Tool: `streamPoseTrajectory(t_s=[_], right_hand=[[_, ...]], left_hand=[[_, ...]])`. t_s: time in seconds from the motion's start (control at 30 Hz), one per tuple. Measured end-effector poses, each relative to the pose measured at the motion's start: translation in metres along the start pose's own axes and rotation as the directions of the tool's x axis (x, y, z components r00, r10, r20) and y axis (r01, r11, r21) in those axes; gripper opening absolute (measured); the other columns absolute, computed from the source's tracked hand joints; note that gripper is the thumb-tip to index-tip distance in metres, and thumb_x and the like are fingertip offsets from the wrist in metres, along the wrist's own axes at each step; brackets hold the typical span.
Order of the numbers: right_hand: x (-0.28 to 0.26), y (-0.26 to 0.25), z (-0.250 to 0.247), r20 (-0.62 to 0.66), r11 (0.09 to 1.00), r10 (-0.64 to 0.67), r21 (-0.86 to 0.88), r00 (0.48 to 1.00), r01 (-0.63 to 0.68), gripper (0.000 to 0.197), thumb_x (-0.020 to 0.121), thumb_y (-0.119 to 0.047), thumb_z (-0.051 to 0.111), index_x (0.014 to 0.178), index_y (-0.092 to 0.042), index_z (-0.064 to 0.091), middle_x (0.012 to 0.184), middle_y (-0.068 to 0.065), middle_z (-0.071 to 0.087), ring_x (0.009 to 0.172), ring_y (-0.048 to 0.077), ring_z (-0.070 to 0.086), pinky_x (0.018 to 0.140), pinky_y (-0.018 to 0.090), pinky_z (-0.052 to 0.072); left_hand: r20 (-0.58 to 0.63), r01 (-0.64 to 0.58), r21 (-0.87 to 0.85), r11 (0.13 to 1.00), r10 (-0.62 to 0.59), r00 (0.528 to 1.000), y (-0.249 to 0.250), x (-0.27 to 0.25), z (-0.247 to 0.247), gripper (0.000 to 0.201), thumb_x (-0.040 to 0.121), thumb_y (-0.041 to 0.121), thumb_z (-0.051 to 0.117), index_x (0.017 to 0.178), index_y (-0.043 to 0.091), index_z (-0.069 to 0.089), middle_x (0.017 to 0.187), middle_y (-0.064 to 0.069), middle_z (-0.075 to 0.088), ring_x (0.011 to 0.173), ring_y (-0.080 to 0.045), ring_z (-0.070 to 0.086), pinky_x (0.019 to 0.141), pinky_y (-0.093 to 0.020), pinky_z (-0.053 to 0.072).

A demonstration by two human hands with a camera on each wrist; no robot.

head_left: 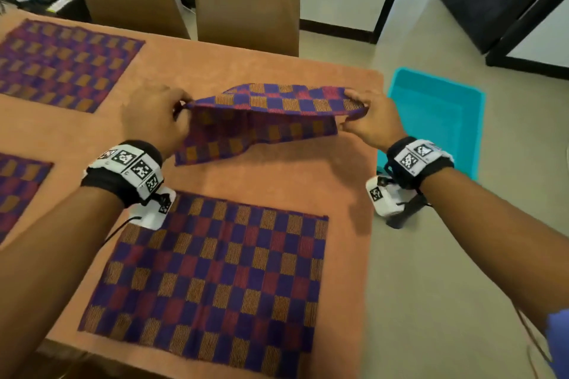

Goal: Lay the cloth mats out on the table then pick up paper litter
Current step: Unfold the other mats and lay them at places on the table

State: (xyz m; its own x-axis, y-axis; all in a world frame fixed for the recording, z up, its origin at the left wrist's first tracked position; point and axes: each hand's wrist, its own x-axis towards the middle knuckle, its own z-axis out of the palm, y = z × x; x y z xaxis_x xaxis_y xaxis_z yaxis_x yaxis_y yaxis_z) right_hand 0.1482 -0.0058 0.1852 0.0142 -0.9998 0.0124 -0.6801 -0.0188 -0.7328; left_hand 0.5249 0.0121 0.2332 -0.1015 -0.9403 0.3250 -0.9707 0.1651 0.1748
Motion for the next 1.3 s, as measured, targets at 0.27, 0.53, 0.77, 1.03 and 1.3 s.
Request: streamPoseTrajectory(t_s=[0.27,0.53,0.77,1.03,1.3], right_hand=[[0.02,-0.015,0.008,-0.131,0.975,-0.004,-0.221,0.991,-0.026,0.05,0.091,-0.052,0.056,0.071,-0.008,0.068,0.059,0.009,0.057,0.059,0.029,0.052,0.048,0.031,0.03],[0.094,-0.05,0.002,-0.162,0.948,0.176,0.292,0.971,-0.123,0.025,0.092,-0.017,0.054,0.077,-0.022,0.073,0.076,0.003,0.073,0.062,0.016,0.07,0.06,0.034,0.06],[0.134,-0.086,-0.027,-0.328,0.921,0.066,0.384,0.943,0.069,0.035,0.088,-0.011,0.045,0.099,-0.026,0.075,0.09,-0.007,0.07,0.089,0.011,0.069,0.072,0.037,0.062],[0.074,-0.047,-0.001,-0.288,0.989,0.012,0.146,0.958,0.031,0.036,0.092,-0.021,0.052,0.124,-0.031,0.065,0.103,-0.001,0.074,0.089,0.016,0.069,0.079,0.036,0.06],[-0.011,0.012,0.072,0.19,0.974,0.139,-0.205,0.972,-0.099,0.04,0.093,0.001,0.049,0.132,-0.005,0.058,0.132,0.017,0.06,0.121,0.033,0.056,0.089,0.018,0.034]], left_hand=[[0.135,0.114,0.165,0.98,-0.137,0.981,-0.028,0.008,-0.002,0.022,0.087,0.014,0.056,0.103,0.007,0.069,0.089,-0.024,0.065,0.081,-0.044,0.06,0.06,-0.043,0.045],[0.033,0.31,-0.171,0.935,-0.309,0.95,-0.046,0.102,0.004,0.027,0.092,0.019,0.044,0.114,0.018,0.061,0.112,-0.023,0.064,0.106,-0.046,0.056,0.088,-0.047,0.044],[-0.069,0.182,-0.564,0.806,-0.266,0.962,-0.082,0.191,-0.01,0.04,0.085,0.025,0.042,0.118,0.044,0.056,0.117,0.006,0.066,0.095,-0.026,0.068,0.074,-0.048,0.059],[0.159,0.313,-0.601,0.736,-0.274,0.948,-0.095,0.135,0.032,0.059,0.091,-0.001,0.044,0.14,0.032,0.044,0.131,0.005,0.054,0.096,-0.021,0.066,0.071,-0.038,0.058],[0.595,0.503,-0.394,0.769,-0.204,0.778,-0.124,0.038,0.129,0.049,0.091,0.001,0.053,0.138,0.011,0.046,0.113,-0.018,0.063,0.078,-0.031,0.063,0.049,-0.025,0.051]])
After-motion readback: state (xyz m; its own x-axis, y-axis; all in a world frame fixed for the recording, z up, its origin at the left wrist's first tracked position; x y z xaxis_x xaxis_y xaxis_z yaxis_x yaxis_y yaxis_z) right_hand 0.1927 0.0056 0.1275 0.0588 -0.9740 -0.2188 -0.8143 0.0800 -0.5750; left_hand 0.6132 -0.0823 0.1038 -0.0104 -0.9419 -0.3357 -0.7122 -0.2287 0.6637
